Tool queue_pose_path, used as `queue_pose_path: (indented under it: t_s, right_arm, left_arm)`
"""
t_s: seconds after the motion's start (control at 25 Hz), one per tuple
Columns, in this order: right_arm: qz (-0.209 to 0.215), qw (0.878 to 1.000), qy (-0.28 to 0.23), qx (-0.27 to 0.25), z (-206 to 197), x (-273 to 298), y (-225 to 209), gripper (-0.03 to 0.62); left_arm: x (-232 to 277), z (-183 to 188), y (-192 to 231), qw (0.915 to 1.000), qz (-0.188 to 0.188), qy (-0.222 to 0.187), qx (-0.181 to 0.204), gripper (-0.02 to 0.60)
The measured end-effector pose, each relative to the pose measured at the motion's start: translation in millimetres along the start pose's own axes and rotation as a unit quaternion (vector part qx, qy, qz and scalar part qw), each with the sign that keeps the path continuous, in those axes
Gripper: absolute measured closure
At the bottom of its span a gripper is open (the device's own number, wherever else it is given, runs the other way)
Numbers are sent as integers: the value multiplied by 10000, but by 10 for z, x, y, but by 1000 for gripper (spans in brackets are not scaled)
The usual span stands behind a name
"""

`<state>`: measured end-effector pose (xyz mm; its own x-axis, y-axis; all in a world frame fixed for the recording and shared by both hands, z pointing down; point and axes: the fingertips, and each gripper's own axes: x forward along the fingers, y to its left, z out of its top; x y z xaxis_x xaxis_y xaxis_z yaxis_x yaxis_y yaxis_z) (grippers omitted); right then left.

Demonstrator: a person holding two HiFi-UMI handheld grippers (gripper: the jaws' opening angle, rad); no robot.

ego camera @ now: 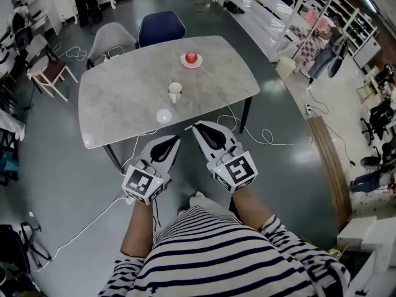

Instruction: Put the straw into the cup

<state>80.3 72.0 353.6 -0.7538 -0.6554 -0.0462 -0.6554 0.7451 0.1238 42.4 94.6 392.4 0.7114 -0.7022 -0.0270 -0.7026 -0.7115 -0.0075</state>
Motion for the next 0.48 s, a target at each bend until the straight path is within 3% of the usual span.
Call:
queue_pose_path:
  t_s: [0.48]
  right_arm:
    - [317, 9994, -137, -7, 106, 234, -787, 569]
  left_arm:
    - [778, 166, 272, 9997, 210, -13, 151, 575]
